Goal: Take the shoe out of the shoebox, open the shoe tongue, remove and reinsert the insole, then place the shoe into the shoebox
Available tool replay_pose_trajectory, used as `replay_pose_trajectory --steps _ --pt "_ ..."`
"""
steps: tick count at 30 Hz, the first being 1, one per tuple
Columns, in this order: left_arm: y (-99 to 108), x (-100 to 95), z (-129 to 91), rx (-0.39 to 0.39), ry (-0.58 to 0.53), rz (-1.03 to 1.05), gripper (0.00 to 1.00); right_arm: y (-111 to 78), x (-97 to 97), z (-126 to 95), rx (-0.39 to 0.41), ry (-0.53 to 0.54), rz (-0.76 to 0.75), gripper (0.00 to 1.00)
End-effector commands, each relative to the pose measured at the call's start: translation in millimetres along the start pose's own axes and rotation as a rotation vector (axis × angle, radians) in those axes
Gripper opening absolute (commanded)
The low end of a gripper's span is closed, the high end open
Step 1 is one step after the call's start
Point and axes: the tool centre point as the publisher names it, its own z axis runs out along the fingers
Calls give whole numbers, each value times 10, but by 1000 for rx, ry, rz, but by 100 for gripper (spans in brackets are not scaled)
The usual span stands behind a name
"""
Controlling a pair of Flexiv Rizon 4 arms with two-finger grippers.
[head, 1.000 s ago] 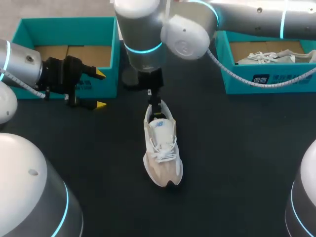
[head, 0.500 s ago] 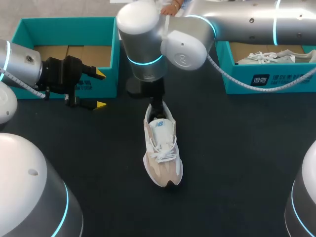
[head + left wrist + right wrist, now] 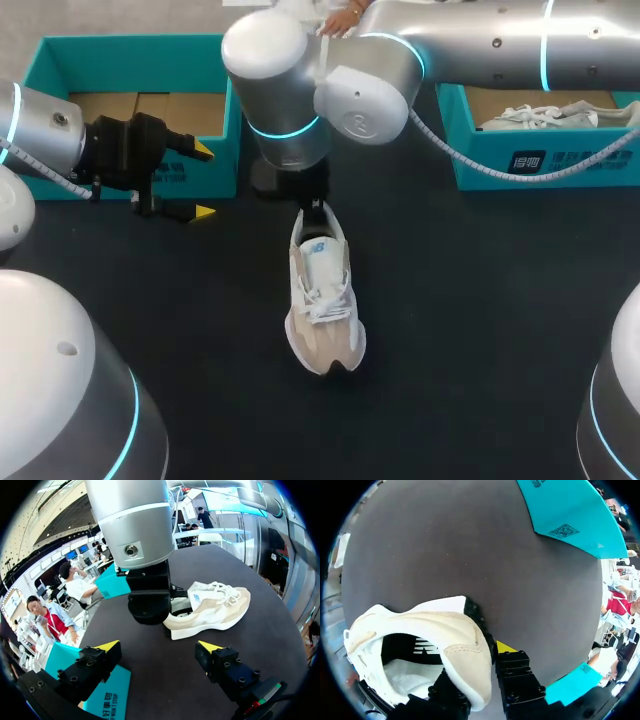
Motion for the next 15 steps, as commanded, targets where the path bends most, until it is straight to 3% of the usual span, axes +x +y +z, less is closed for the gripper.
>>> replay_pose_trajectory --steps 1,7,11,15 --pt "-3 7 -2 -3 0 0 100 -187 21 -370 -23 -18 -3 0" --pt "-3 7 -2 -3 0 0 100 -483 -77 -1142 -36 43 -11 0" --pt "-3 7 -2 -3 0 0 100 -577 -184 -1665 -42 50 -22 0" --pt "-3 7 -2 -3 0 0 100 -664 -293 -1978 -117 21 -28 0"
